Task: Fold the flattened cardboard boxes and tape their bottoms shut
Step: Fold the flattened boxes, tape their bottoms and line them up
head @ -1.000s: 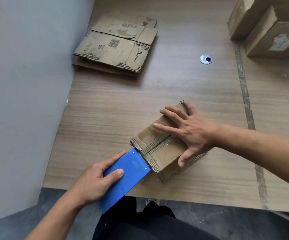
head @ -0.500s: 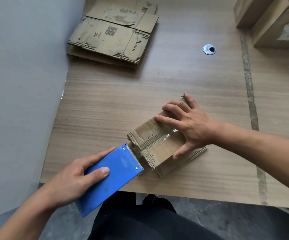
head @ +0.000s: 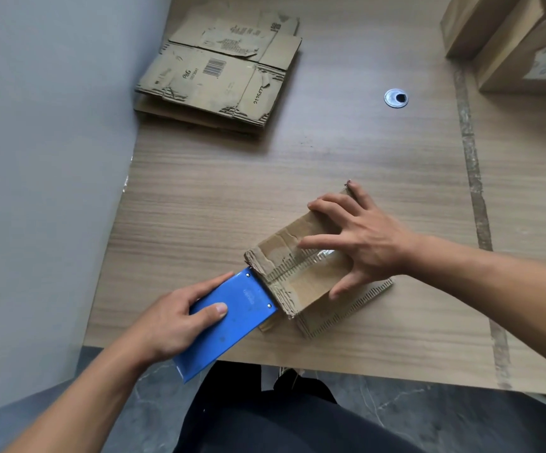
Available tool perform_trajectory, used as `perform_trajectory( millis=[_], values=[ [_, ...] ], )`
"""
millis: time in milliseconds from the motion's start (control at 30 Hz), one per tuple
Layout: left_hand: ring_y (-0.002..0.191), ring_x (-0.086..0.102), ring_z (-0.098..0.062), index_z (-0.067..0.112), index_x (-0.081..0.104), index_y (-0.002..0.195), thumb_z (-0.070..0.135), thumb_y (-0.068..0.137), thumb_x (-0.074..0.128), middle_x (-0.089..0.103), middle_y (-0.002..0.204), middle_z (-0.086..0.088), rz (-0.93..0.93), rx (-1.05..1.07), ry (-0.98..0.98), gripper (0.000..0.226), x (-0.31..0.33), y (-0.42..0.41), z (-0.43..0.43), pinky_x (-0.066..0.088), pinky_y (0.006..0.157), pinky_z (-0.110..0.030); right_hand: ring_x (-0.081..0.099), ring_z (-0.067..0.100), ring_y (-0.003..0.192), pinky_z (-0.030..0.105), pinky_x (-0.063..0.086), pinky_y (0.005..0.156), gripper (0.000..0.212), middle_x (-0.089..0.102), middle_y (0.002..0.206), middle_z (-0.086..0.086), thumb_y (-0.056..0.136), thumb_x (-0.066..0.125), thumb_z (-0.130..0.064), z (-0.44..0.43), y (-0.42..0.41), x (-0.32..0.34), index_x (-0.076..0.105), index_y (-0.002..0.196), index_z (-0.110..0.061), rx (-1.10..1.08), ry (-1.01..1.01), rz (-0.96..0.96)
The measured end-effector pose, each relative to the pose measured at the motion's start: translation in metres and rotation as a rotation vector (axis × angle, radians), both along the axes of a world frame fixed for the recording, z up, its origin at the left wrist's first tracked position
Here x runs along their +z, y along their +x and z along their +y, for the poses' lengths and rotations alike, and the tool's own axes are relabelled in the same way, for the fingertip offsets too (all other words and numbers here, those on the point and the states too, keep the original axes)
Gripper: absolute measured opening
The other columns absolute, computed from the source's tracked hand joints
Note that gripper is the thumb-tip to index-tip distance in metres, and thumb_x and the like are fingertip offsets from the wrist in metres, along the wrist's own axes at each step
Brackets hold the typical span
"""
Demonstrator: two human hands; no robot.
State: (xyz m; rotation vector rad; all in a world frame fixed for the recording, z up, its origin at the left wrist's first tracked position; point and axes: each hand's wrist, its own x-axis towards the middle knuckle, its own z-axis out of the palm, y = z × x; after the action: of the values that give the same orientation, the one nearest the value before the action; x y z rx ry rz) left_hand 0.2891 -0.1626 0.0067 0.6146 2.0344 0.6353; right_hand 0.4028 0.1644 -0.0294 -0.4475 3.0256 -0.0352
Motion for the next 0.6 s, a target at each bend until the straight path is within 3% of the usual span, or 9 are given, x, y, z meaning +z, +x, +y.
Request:
perform_trajectory(
  millis=[133, 333, 500, 600],
  values=[
    [0.115, 0.056, 0.010, 0.060, 0.051, 0.132, 0.068, 0.066, 0.049, 0.061, 0.124, 0.034, 0.067, 0.022, -0.076, 0.066, 0.003, 0.008, 0.003, 0.042, 0.100, -0.021, 0.038, 0.042, 0.130, 0.072, 0.024, 0.106, 0.092, 0.042, 0.142, 0.026, 0.067, 0.032, -0.097, -0.003, 0.002, 0.001, 0.020, 0.148, -0.057, 0.029, 0.043, 0.050],
    [0.104, 0.063, -0.006, 0.068, 0.047, 0.124, 0.054, 0.073, 0.044, 0.068, 0.113, 0.025, 0.186, -0.094, -0.226, 0.053, 0.032, 0.009, 0.034, 0.049, 0.093, -0.029, 0.041, 0.048, 0.131, 0.077, 0.027, 0.103, 0.084, 0.040, 0.144, 0.029, 0.071, 0.026, -0.095, -0.009, 0.001, 0.008, 0.023, 0.147, -0.058, 0.046, 0.132, -0.012],
    [0.094, 0.065, -0.016, 0.040, 0.064, 0.118, 0.037, 0.087, 0.051, 0.071, 0.106, 0.008, 0.288, -0.217, -0.440, 0.034, 0.050, 0.005, 0.070, 0.053, 0.085, -0.031, 0.044, 0.045, 0.129, 0.073, 0.031, 0.101, 0.100, 0.045, 0.138, 0.027, 0.062, 0.028, -0.097, -0.013, 0.000, 0.017, 0.010, 0.151, -0.055, 0.004, 0.167, -0.067],
    [0.105, 0.064, -0.023, 0.021, 0.066, 0.117, 0.029, 0.090, 0.048, 0.069, 0.118, -0.002, 0.390, -0.290, -0.559, 0.033, 0.049, 0.003, 0.094, 0.049, 0.083, -0.029, 0.042, 0.043, 0.130, 0.072, 0.029, 0.103, 0.111, 0.043, 0.138, 0.024, 0.055, 0.031, -0.097, -0.013, -0.002, 0.018, -0.003, 0.152, -0.053, -0.036, 0.146, -0.099]
  ],
)
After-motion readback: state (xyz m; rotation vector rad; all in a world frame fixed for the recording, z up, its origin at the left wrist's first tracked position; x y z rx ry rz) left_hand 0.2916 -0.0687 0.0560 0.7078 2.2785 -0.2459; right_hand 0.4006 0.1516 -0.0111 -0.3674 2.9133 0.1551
